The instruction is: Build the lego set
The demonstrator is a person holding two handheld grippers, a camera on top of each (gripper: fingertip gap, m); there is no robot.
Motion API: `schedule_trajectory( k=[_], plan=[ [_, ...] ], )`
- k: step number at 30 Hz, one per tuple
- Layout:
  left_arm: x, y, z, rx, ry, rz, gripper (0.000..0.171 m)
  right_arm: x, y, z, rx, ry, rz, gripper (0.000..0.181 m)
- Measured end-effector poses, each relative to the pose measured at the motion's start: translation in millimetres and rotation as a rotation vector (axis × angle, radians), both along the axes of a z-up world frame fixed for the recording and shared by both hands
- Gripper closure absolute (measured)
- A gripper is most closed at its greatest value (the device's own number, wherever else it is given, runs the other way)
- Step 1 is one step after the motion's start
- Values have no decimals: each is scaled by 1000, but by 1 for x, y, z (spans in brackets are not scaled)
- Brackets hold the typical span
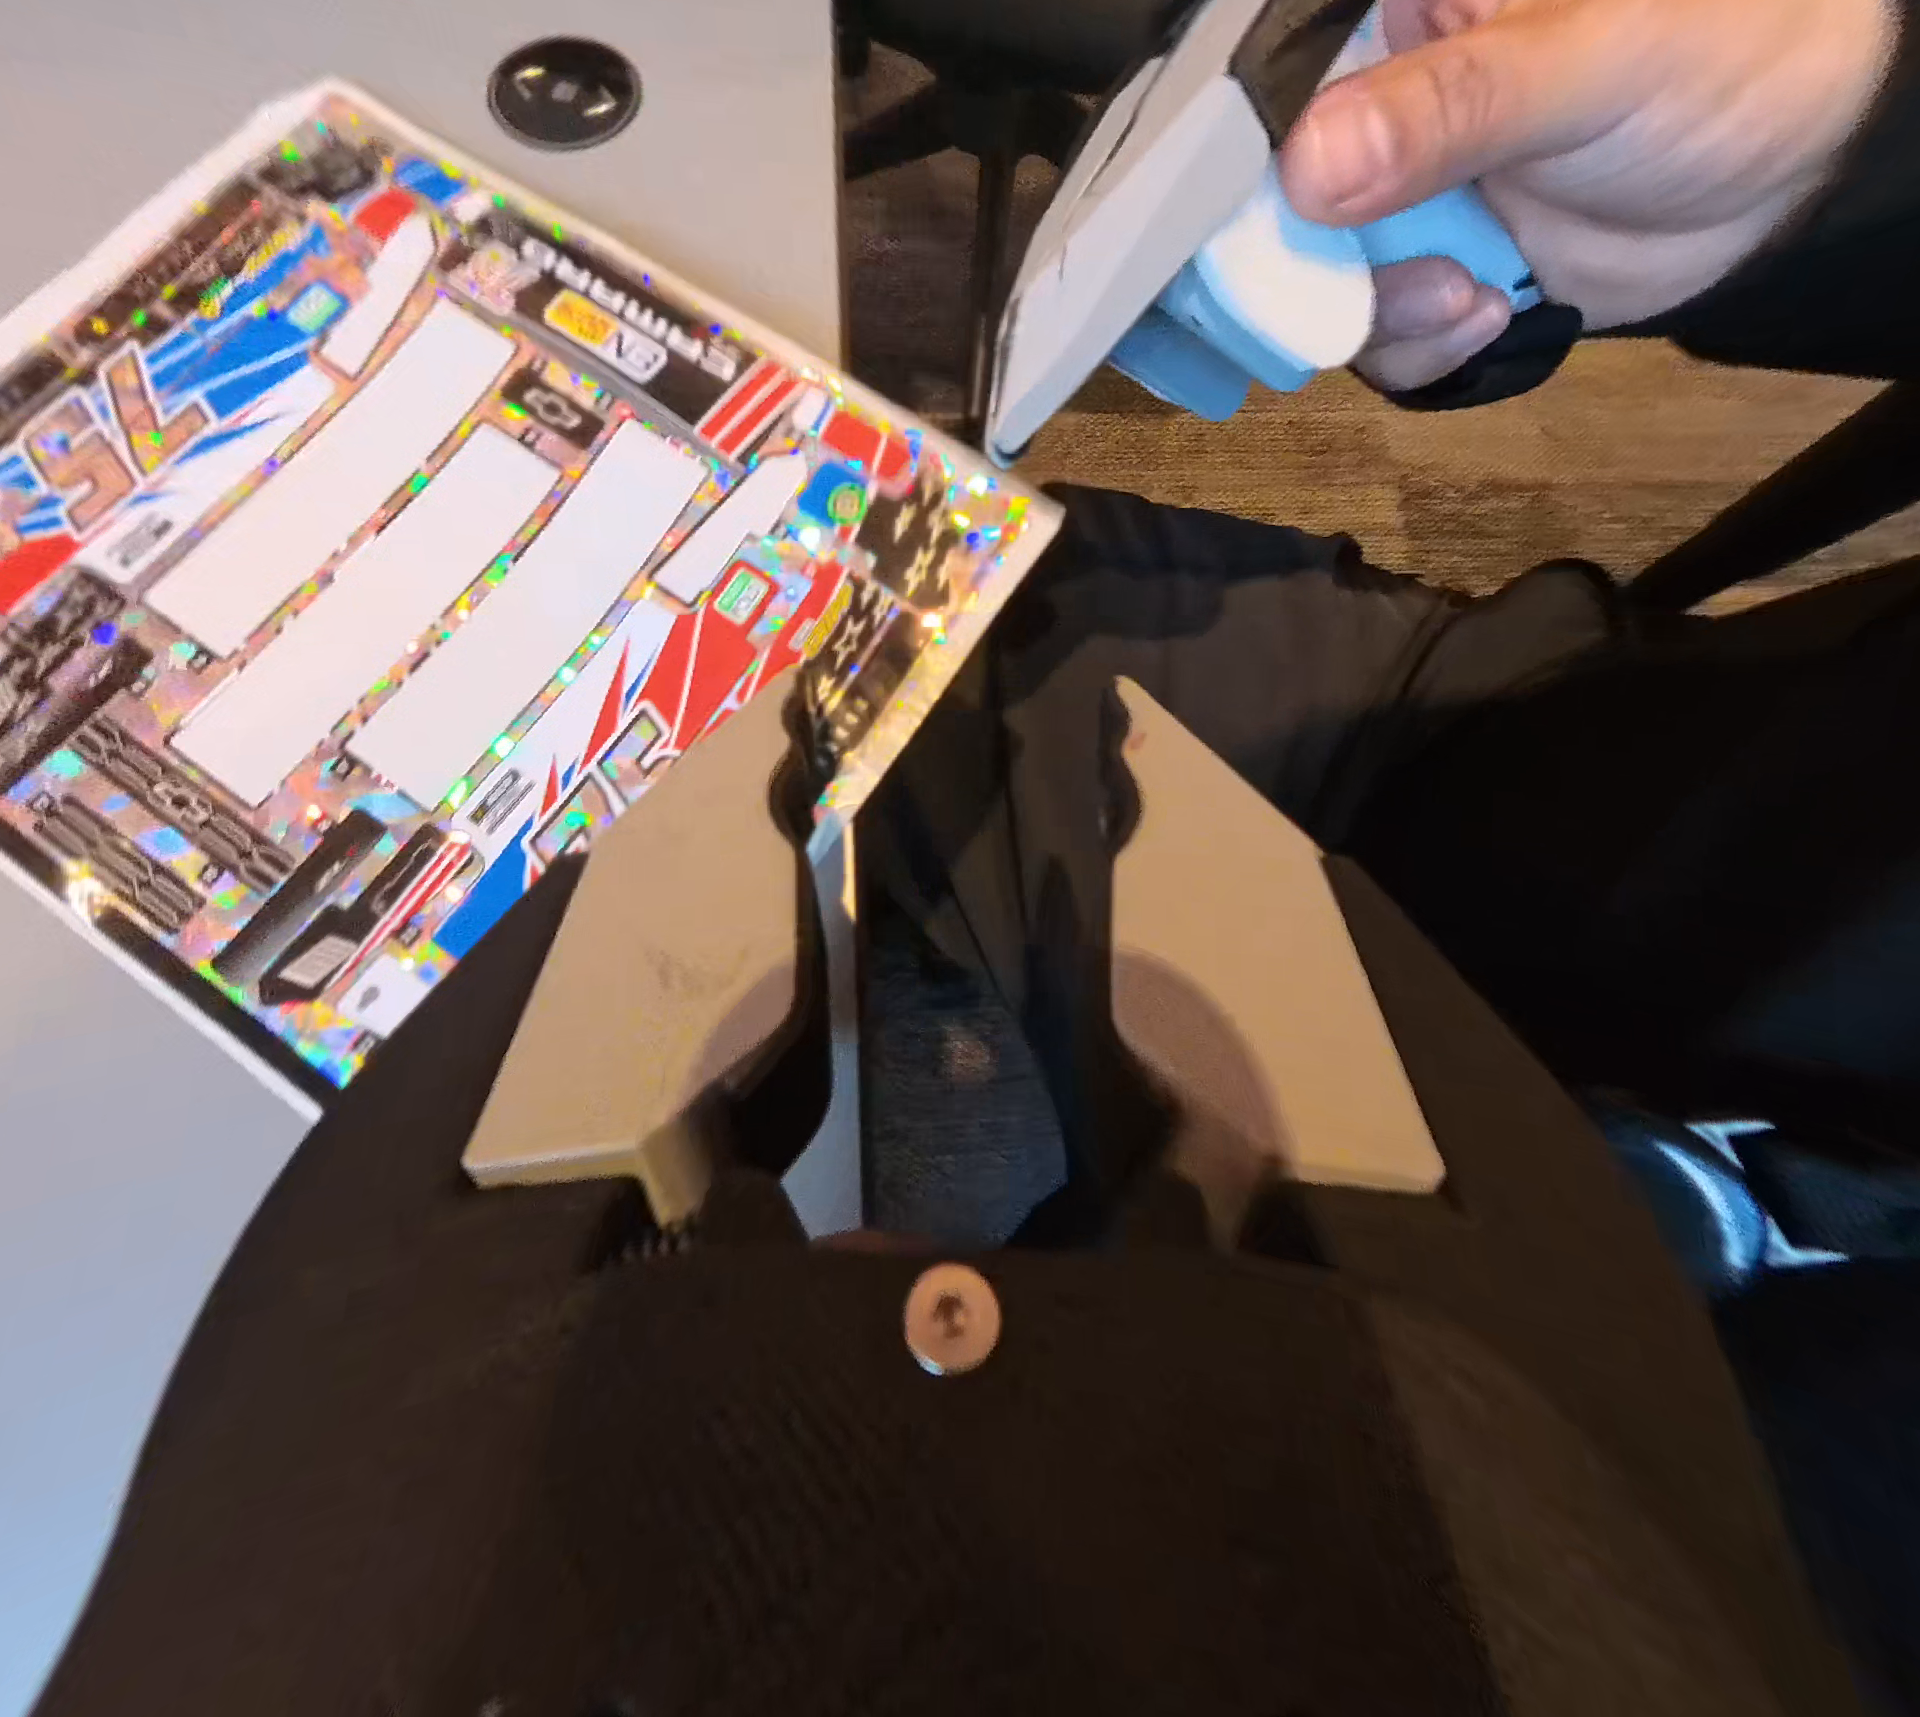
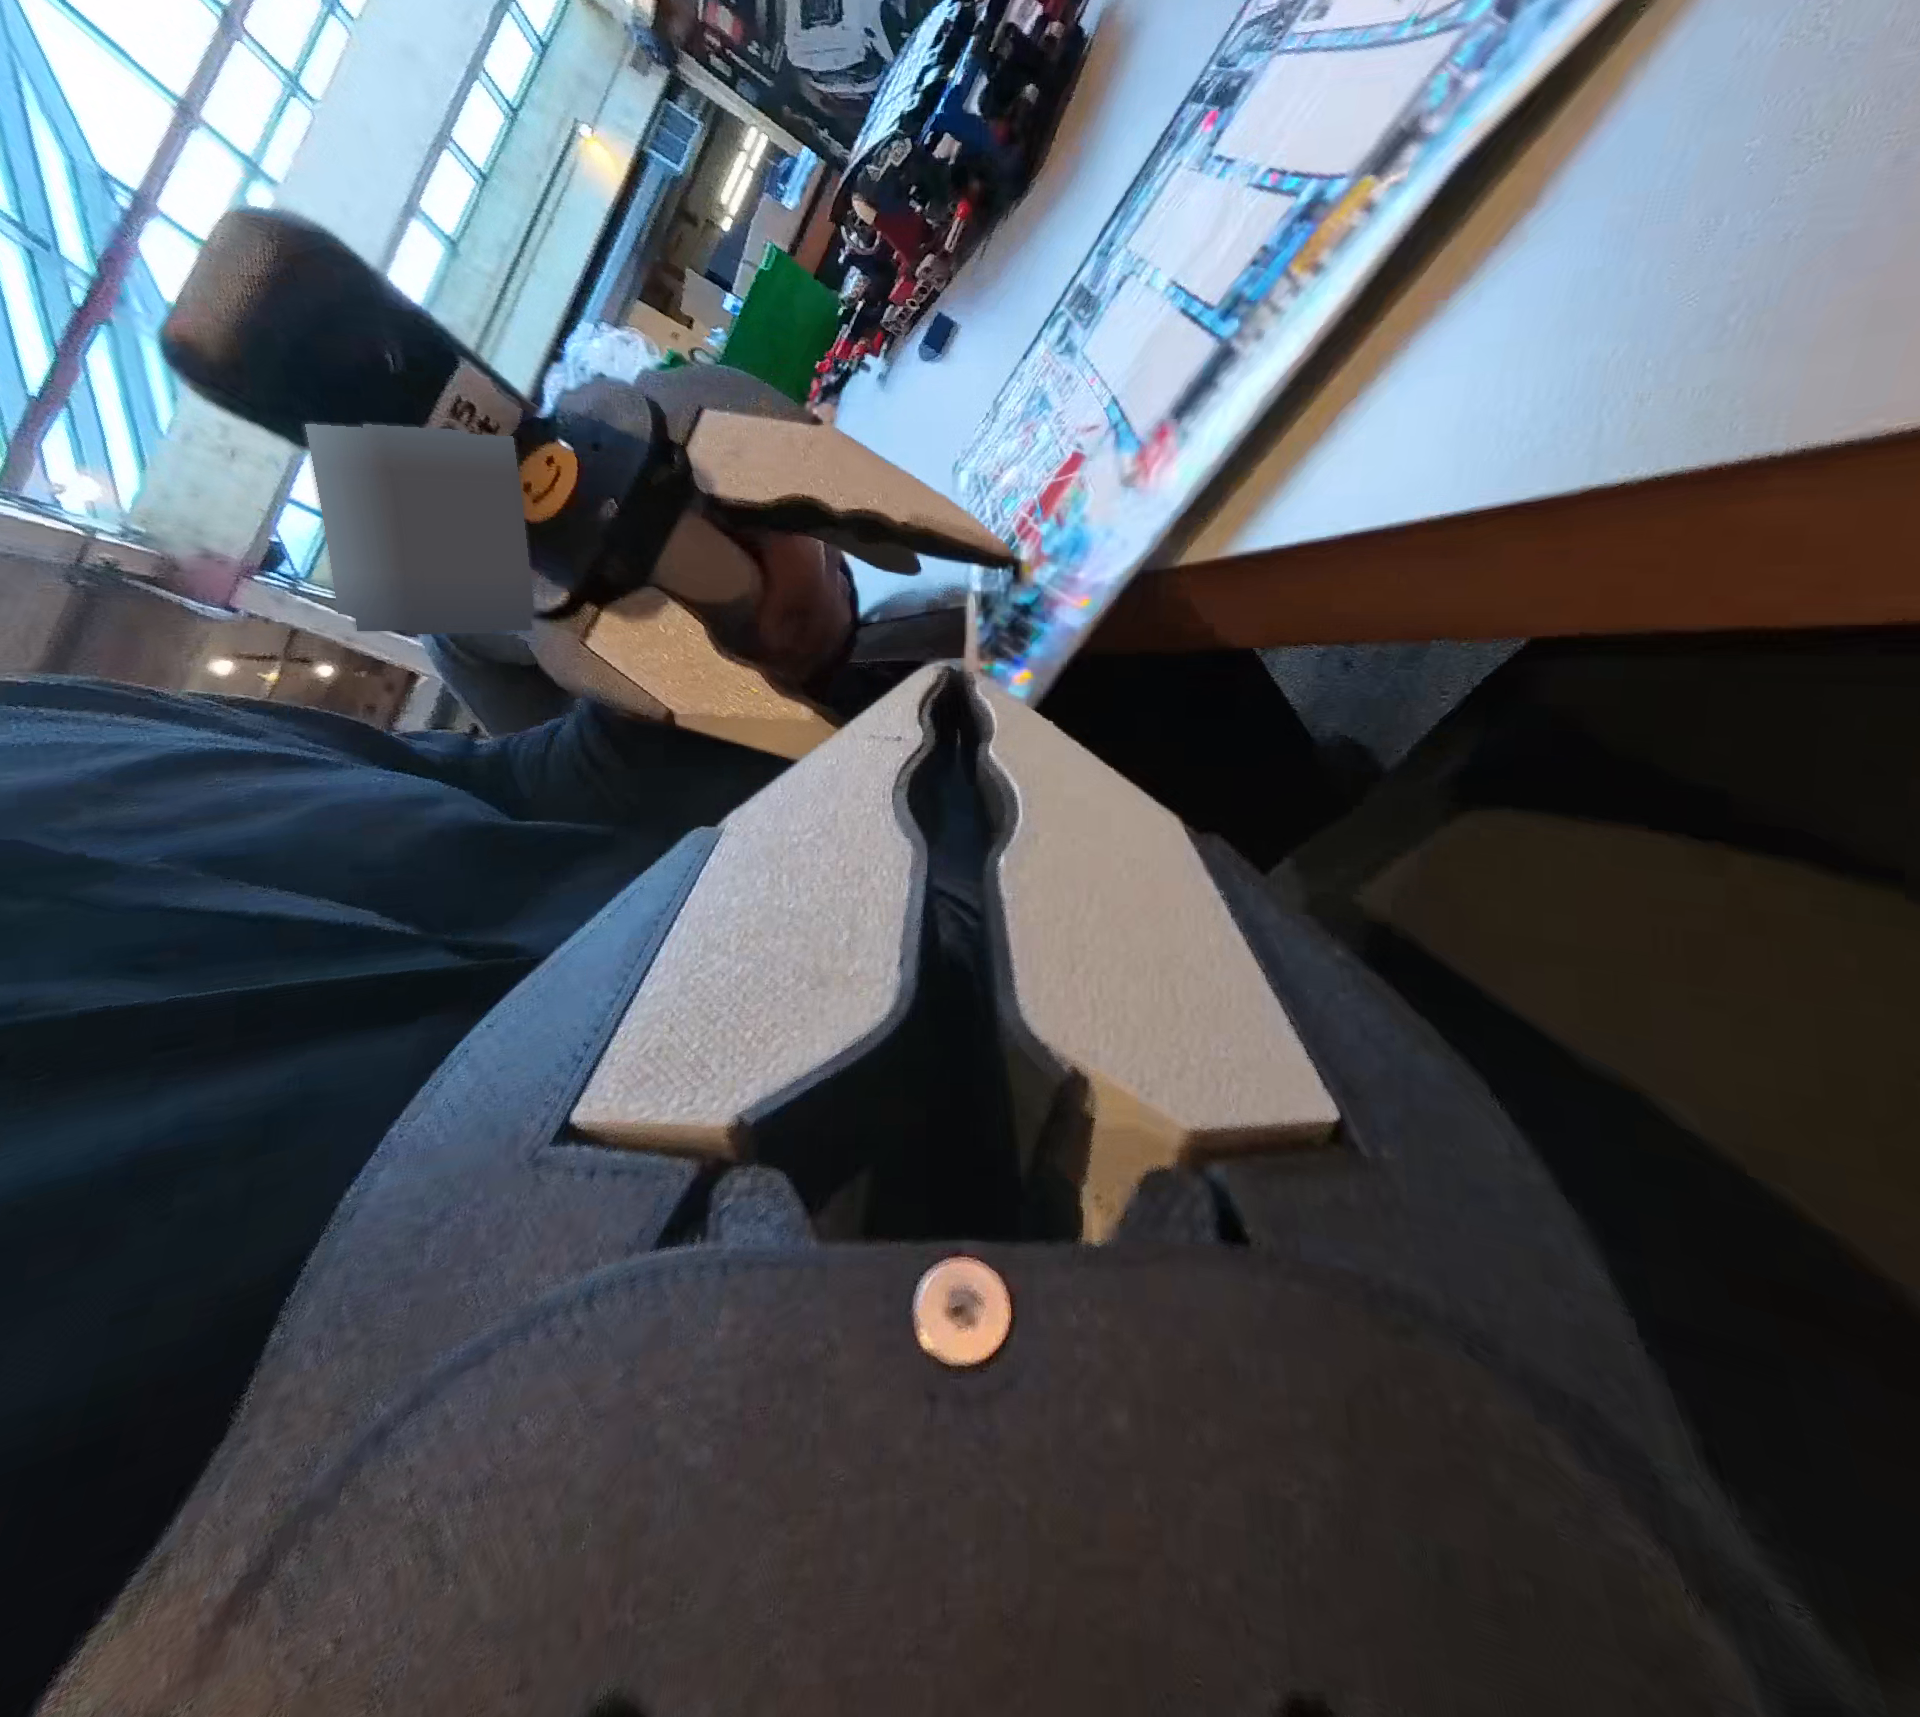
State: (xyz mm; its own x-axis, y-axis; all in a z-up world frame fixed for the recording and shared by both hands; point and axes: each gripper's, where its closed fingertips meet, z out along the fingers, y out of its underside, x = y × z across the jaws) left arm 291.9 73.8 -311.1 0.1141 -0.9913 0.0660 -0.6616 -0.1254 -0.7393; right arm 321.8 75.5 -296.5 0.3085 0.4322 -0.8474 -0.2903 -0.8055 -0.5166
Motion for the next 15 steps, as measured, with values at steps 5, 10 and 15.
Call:
schedule_trajectory(
  k=[5,10,15],
  plan=[
    [4,2,-6,149,33,24,133,-3,-5,-7,-40,1,2,179],
    [-3,-10,3,117,-27,53,132,8,-4,-17,-49,-78,-66,159],
    [-9,-11,15,154,-41,66,130,8,-2,-24,-58,-127,-58,147]
  ],
)
